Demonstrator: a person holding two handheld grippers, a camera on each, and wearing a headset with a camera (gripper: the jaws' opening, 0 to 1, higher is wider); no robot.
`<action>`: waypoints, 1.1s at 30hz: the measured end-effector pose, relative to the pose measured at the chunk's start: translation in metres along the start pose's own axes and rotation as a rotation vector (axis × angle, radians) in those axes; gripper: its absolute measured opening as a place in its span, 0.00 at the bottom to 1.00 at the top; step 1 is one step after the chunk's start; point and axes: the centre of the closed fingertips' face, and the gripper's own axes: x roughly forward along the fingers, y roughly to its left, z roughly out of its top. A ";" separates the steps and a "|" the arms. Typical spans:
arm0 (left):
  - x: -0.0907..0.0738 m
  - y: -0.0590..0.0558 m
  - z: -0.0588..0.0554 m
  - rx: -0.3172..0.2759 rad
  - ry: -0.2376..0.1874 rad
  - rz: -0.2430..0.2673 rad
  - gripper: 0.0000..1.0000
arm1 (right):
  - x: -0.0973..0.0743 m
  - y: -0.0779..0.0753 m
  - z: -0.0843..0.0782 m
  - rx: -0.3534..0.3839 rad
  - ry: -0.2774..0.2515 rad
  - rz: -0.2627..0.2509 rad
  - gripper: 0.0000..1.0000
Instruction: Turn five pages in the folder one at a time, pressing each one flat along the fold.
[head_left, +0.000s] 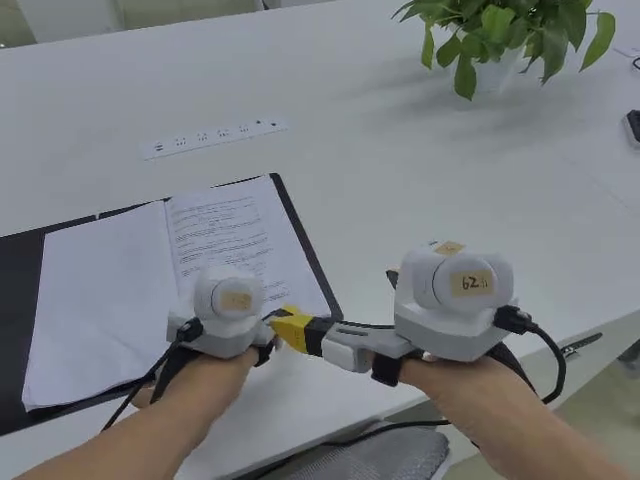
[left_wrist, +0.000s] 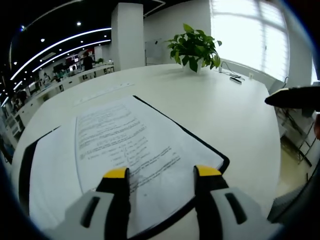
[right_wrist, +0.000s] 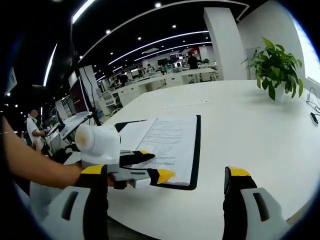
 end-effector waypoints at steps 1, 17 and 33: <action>0.000 0.000 0.000 -0.005 -0.010 -0.001 0.51 | 0.000 -0.001 -0.001 0.002 0.003 -0.001 0.96; -0.001 0.014 0.000 -0.013 -0.074 0.015 0.26 | 0.003 -0.004 -0.005 0.003 0.015 -0.015 0.95; -0.001 0.030 0.000 -0.057 -0.063 0.048 0.04 | 0.022 0.001 -0.008 0.064 0.029 0.046 0.78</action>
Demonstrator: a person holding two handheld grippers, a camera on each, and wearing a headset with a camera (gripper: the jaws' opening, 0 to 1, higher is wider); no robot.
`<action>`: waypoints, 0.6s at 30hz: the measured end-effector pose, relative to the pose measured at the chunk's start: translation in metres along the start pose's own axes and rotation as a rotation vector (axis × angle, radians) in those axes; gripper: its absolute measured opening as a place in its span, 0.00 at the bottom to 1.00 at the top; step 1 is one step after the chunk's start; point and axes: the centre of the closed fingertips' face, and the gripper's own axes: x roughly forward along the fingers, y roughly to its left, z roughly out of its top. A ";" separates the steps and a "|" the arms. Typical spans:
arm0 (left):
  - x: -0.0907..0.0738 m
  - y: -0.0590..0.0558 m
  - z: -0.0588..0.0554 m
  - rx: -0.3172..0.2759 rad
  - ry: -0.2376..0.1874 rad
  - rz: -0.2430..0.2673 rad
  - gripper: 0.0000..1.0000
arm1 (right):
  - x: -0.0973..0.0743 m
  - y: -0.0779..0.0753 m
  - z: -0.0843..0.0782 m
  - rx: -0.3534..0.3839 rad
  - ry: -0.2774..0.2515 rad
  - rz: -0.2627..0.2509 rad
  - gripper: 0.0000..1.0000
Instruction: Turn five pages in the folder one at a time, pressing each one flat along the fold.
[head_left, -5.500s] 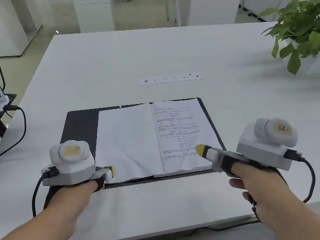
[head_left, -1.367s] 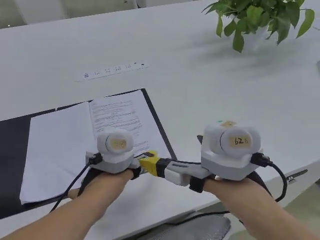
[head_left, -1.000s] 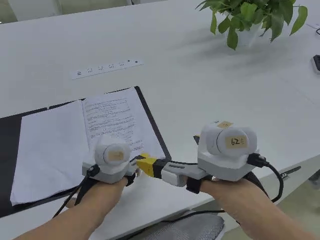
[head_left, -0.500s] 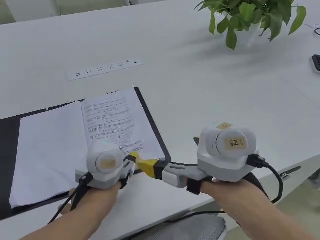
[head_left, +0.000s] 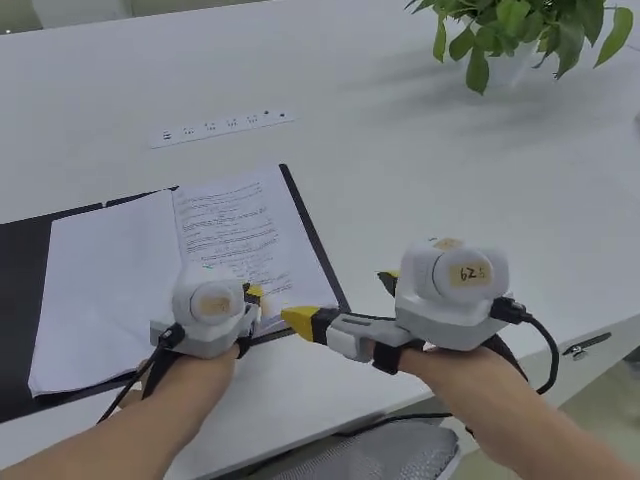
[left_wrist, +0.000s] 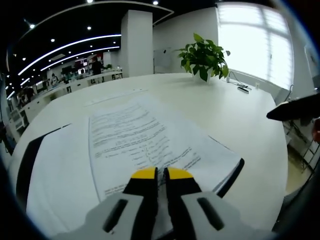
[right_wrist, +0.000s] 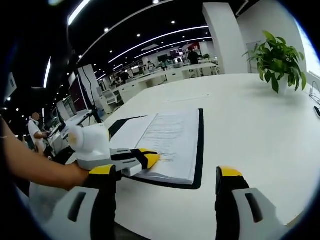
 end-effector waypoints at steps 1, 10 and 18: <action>0.000 0.000 0.000 0.000 0.000 -0.001 0.04 | 0.002 -0.001 0.001 0.016 -0.004 0.002 0.74; 0.000 0.000 0.000 -0.018 -0.007 -0.003 0.04 | 0.028 -0.006 -0.003 0.054 0.029 0.037 0.57; -0.001 0.000 0.000 -0.033 -0.008 -0.001 0.04 | 0.050 -0.012 -0.016 0.067 0.085 0.040 0.53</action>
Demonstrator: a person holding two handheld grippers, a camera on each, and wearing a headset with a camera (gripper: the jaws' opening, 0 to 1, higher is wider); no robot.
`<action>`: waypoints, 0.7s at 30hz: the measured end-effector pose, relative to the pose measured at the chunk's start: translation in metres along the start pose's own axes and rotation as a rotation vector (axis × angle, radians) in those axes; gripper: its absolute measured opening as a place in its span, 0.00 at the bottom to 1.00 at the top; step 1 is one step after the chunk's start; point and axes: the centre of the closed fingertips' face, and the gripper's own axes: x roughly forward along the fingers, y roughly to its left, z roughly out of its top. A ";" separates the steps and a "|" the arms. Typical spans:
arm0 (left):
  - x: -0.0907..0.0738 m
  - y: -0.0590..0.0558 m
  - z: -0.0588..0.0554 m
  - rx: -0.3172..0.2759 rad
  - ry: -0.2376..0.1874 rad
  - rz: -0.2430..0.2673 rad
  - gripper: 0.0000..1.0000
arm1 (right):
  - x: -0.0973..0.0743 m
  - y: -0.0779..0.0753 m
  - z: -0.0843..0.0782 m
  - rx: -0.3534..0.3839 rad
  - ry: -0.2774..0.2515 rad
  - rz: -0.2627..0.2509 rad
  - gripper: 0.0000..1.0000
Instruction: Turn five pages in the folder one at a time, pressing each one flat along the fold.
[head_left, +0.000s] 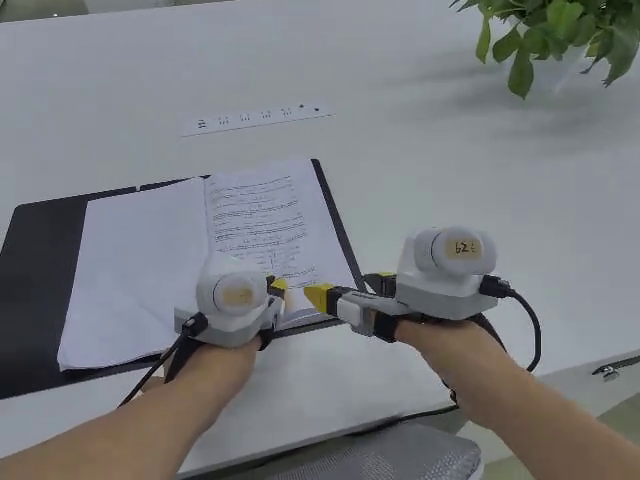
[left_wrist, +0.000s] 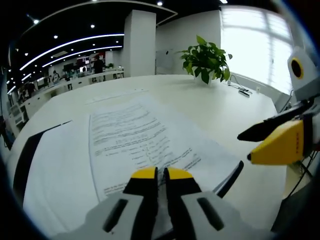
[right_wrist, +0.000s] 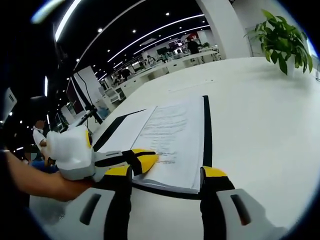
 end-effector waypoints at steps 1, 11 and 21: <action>0.000 0.000 0.000 0.000 0.000 0.000 0.04 | 0.001 -0.001 0.000 0.002 0.000 0.001 0.52; 0.000 0.000 0.000 -0.009 -0.005 0.004 0.04 | 0.009 -0.004 -0.016 0.038 0.041 0.008 0.48; 0.000 0.000 0.000 -0.012 -0.012 0.005 0.04 | 0.008 -0.011 -0.023 0.061 0.051 -0.011 0.34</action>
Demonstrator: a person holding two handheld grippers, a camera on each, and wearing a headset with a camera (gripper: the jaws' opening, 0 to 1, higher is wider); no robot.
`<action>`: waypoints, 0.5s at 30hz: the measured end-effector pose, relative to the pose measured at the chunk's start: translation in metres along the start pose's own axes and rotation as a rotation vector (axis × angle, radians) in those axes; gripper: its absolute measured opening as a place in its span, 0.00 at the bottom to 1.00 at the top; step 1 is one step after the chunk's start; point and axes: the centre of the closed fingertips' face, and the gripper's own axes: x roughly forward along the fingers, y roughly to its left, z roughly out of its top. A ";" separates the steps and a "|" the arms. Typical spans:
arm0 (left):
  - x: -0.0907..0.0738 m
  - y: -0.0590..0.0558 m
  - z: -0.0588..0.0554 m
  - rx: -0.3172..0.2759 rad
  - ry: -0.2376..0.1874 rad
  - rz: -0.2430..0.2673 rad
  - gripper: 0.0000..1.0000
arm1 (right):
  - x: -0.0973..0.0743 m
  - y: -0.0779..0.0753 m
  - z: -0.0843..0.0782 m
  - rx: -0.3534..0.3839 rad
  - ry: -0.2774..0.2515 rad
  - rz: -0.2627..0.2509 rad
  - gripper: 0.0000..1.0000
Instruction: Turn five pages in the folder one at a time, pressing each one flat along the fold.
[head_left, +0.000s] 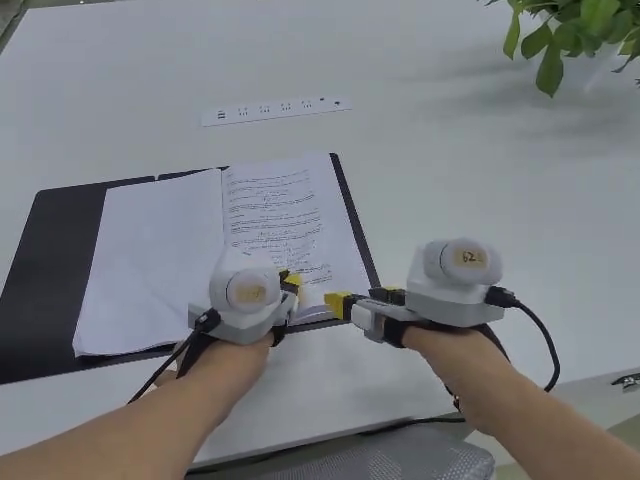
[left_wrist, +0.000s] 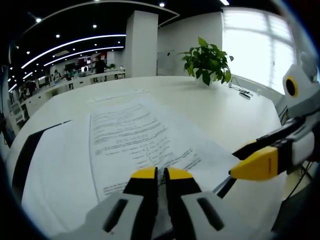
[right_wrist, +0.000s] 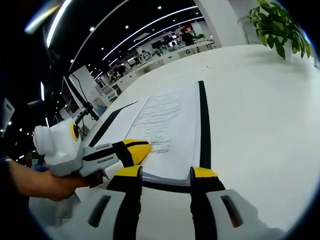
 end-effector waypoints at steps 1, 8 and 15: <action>0.000 0.000 0.000 0.000 -0.001 0.000 0.04 | 0.000 -0.001 0.001 -0.002 -0.006 -0.003 0.33; 0.001 0.000 0.000 -0.002 0.000 0.001 0.04 | 0.000 -0.009 0.001 -0.001 -0.013 -0.034 0.22; 0.001 0.000 0.000 0.001 0.004 0.000 0.04 | -0.001 -0.012 0.006 -0.045 -0.039 -0.064 0.00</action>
